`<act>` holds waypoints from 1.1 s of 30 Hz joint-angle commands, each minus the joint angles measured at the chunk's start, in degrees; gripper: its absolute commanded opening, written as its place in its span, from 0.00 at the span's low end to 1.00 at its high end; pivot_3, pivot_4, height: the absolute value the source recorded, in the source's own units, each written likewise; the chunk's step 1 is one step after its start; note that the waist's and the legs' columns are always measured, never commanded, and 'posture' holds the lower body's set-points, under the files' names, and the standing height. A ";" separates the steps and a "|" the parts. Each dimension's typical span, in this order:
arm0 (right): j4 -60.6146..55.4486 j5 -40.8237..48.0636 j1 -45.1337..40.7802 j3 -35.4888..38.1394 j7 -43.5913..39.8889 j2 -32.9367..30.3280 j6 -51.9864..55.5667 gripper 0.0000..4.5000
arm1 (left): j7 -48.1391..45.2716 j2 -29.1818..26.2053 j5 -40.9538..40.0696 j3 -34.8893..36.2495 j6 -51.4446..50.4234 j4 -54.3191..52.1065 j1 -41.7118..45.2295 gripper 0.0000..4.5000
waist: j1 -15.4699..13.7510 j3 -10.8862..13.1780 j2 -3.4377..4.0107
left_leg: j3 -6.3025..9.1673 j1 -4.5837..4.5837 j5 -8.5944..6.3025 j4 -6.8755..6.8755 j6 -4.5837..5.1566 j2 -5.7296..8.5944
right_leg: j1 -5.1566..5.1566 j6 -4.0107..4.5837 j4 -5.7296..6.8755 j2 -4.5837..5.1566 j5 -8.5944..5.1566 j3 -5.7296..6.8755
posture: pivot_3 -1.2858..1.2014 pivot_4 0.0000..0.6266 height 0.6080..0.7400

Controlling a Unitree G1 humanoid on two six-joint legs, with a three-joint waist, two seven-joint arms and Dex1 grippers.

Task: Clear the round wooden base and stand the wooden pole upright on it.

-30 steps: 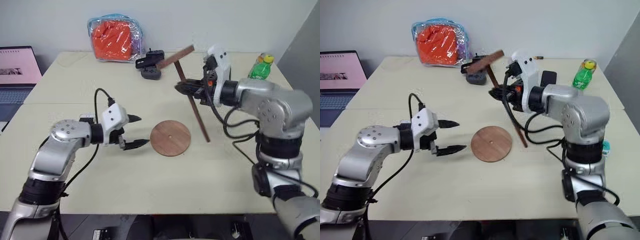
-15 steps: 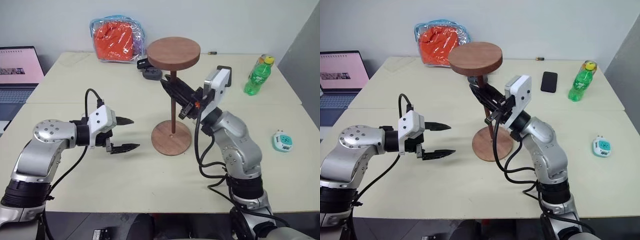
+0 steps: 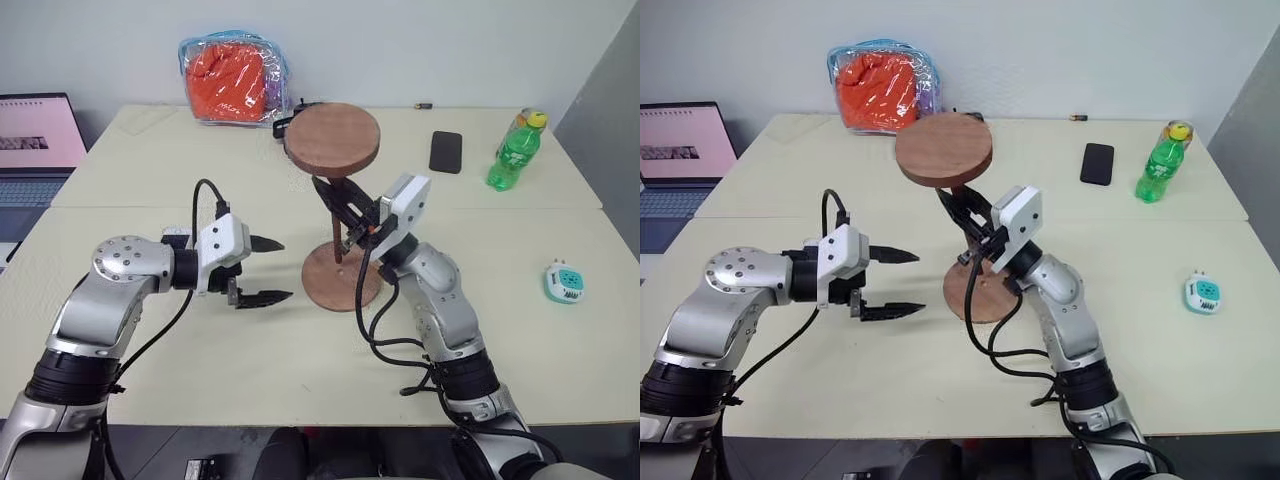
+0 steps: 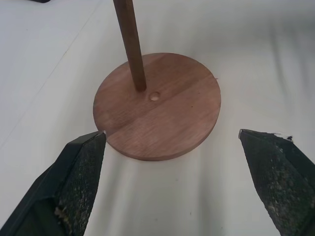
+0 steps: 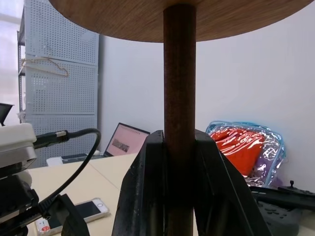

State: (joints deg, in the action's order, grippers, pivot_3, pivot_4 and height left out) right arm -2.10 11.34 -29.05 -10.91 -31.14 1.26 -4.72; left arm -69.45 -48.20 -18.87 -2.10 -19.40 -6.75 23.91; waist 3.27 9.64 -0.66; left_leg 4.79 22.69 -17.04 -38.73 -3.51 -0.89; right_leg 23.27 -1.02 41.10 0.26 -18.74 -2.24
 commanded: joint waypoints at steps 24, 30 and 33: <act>-0.71 0.08 2.42 -1.87 -0.72 -1.92 -2.74 0.06 | -2.39 -0.41 1.32 0.42 5.40 2.89 -0.52 1.00 | -0.03 0.00 0.00 | 0.00 0.00 0.00 -0.01 0.01 0.00 | 0.00 0.00 0.01 0.00 0.00 -0.01 | 0.52 0.24 1.00; -0.21 -0.31 3.32 -2.50 -1.12 -2.31 -3.18 0.06 | -2.14 -0.29 1.32 0.34 5.06 2.51 -0.44 1.00 | -0.03 0.00 0.00 | 0.00 -0.01 0.00 -0.01 0.00 0.00 | 0.00 0.00 0.01 0.00 0.00 -0.01 | 0.52 0.24 1.00; -0.49 0.00 3.76 -2.80 -1.28 -2.45 -2.70 0.06 | -2.05 -0.25 1.29 0.25 4.79 2.30 -0.22 1.00 | -0.03 0.00 0.00 | 0.00 -0.01 0.00 -0.01 0.01 0.00 | 0.00 0.00 0.02 0.00 0.00 -0.01 | 0.52 0.24 1.00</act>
State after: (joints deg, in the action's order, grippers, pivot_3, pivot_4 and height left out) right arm -1.98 11.22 -26.04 -13.09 -31.94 -1.14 -7.27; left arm -71.76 -48.25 -17.52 -2.11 -14.64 -3.55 22.72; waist 3.24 9.63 -0.66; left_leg 4.79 22.68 -17.04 -38.74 -3.50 -0.88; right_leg 23.27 -1.02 41.11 0.26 -18.74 -2.25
